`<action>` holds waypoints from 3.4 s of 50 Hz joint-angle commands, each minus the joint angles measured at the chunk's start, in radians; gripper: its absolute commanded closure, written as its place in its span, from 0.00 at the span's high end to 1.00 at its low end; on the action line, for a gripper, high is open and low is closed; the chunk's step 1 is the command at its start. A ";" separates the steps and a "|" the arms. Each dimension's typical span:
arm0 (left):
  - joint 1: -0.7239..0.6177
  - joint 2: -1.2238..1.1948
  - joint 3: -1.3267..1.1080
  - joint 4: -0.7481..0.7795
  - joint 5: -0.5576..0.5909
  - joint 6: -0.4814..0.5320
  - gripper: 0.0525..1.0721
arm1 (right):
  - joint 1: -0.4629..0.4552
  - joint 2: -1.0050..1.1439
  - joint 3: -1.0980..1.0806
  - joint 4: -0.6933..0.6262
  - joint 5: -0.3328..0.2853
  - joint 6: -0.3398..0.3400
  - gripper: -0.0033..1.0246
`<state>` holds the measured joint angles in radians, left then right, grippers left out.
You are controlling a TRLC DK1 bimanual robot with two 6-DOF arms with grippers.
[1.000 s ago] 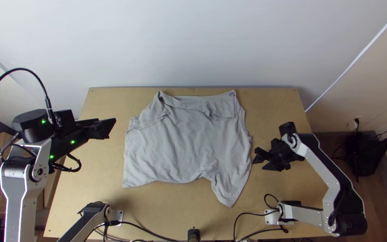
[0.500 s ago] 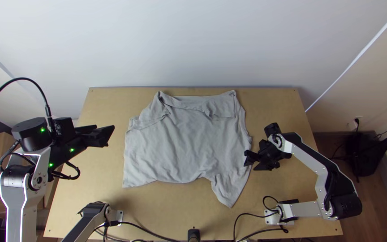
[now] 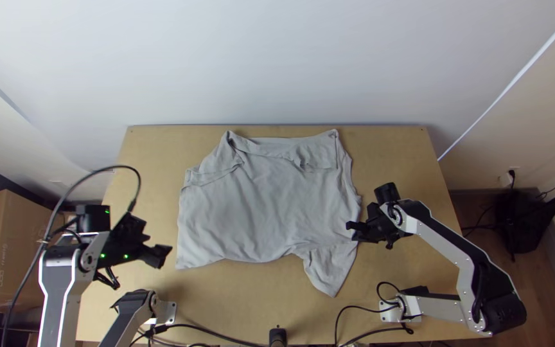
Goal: Fold the t-shirt
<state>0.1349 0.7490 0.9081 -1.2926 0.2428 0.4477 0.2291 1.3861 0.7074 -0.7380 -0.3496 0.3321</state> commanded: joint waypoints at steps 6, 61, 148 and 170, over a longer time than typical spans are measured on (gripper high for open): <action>0.038 0.015 -0.146 -0.037 -0.022 0.177 0.94 | -0.010 -0.116 -0.011 -0.015 0.011 0.033 0.03; -0.216 0.394 -0.344 0.334 -0.137 0.106 0.90 | 0.009 -0.263 -0.054 -0.049 0.012 0.127 0.03; -0.233 0.406 0.896 0.871 -0.525 -0.474 0.02 | -0.116 -0.196 1.006 0.552 0.288 -0.082 0.03; -0.218 0.084 0.899 0.944 -0.527 -0.451 0.03 | -0.043 -0.596 0.985 0.517 0.282 -0.084 0.03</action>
<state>-0.1043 0.9287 1.7695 -0.3775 -0.2451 -0.0074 0.1890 0.8768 1.6814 -0.2260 -0.0986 0.2565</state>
